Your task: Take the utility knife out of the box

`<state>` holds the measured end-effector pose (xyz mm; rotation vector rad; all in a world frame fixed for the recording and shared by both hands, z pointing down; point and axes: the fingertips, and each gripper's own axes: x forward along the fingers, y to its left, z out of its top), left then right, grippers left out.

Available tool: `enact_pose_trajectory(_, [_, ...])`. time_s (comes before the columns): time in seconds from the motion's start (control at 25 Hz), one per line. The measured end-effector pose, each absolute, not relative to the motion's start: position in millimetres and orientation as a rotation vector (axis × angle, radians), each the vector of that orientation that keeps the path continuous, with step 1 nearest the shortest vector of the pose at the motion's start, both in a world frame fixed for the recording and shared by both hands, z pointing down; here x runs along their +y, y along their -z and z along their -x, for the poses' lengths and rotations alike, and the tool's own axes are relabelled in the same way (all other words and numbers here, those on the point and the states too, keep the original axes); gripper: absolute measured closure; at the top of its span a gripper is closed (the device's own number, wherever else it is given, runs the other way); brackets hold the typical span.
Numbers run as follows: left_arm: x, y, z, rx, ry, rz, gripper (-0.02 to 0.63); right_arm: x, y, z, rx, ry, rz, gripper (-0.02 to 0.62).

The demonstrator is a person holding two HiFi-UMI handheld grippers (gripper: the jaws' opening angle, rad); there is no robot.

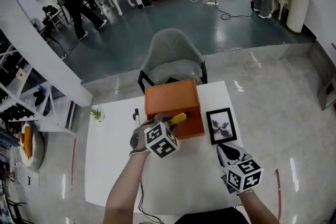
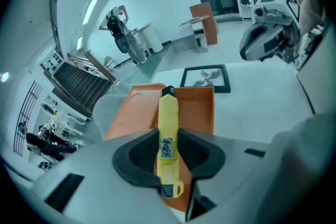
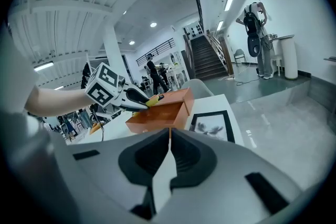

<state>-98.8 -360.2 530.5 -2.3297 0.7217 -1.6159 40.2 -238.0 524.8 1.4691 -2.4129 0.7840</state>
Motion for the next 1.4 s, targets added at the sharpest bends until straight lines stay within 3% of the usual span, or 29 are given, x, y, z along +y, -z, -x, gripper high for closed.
enact_pose_trajectory(0.56, [-337.2, -476.5, 140.0, 1.32, 1.271, 2.572, 0.497, -257.8, -493.9, -34.2, -2.513, -0.698, -1.426, 0.595])
enact_pose_trajectory(1.4, [-269.7, -491.4, 207.0, 2.0, 0.875, 2.687, 0.495, -279.2, -456.6, -11.4, -2.594, -0.547, -1.342, 0.595])
